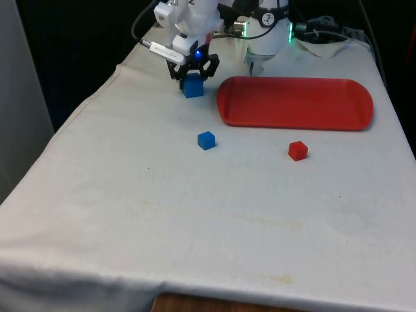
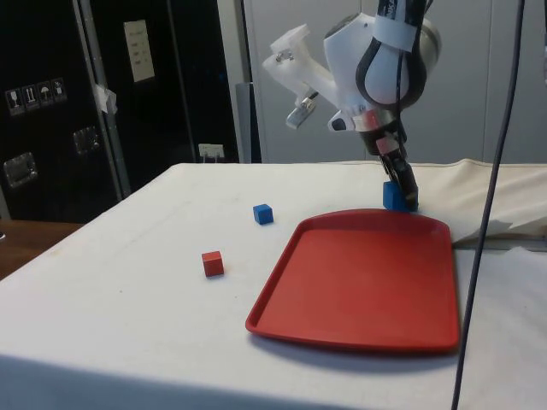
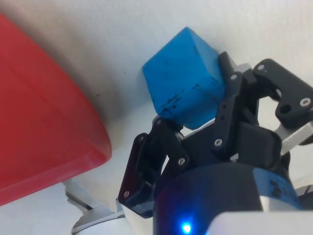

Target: Pick up the largest block and place it onto the tray.

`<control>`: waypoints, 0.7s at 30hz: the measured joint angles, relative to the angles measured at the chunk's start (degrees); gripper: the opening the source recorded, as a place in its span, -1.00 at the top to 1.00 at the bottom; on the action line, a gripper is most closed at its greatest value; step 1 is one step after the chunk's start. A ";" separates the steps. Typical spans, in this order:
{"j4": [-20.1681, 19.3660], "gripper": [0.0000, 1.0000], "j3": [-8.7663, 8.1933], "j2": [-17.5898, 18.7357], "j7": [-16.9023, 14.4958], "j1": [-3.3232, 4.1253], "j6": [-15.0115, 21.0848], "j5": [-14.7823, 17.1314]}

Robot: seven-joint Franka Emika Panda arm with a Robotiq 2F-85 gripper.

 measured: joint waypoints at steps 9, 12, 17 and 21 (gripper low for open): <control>0.06 0.96 0.00 -0.23 0.00 0.00 0.00 0.00; 0.06 0.96 0.00 -1.15 0.17 0.11 -0.46 -0.06; 0.17 0.96 -0.06 -3.44 0.63 0.29 -2.29 -0.34; 0.34 0.96 -0.06 -4.41 1.03 0.34 -3.32 -0.63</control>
